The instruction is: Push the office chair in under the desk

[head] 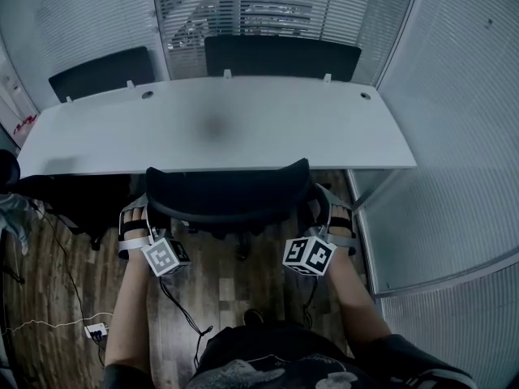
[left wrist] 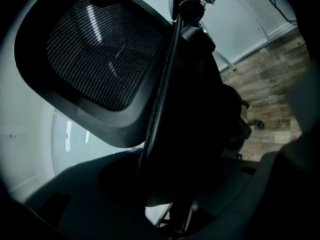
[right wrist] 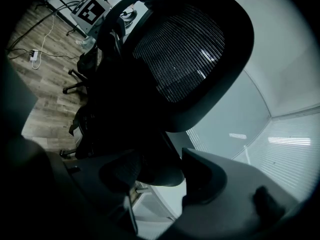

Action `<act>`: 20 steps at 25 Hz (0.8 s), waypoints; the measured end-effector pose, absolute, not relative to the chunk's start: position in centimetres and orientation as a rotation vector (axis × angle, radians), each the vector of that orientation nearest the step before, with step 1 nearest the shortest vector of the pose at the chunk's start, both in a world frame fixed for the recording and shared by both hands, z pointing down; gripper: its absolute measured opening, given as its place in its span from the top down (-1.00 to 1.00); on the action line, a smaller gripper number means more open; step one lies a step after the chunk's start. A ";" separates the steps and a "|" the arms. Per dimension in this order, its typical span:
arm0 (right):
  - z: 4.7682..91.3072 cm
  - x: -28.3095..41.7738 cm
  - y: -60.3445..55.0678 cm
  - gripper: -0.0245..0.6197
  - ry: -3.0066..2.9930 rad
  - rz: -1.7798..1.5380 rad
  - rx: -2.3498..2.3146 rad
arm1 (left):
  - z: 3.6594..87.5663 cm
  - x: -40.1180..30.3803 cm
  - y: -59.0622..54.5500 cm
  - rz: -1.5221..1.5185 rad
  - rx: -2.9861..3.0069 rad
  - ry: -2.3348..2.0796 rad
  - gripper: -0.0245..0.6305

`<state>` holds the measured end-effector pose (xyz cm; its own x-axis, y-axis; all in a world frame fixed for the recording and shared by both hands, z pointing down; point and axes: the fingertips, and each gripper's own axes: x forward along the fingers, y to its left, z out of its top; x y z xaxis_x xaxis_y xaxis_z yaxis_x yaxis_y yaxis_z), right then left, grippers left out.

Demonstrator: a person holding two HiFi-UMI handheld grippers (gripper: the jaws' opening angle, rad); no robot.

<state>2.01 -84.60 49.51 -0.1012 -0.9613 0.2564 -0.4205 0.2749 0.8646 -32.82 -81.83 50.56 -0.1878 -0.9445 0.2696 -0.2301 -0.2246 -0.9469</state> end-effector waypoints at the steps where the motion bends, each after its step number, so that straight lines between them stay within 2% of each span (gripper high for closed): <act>1: 49.6 1.9 -84.9 0.17 -1.677 -0.783 1.281 | 50.7 -32.9 -82.1 -1.461 -1.448 1.399 0.24; 20: 49.8 -1.0 -88.9 0.17 -1.698 -0.804 1.281 | 50.8 -35.8 -86.3 -1.470 -1.442 1.421 0.24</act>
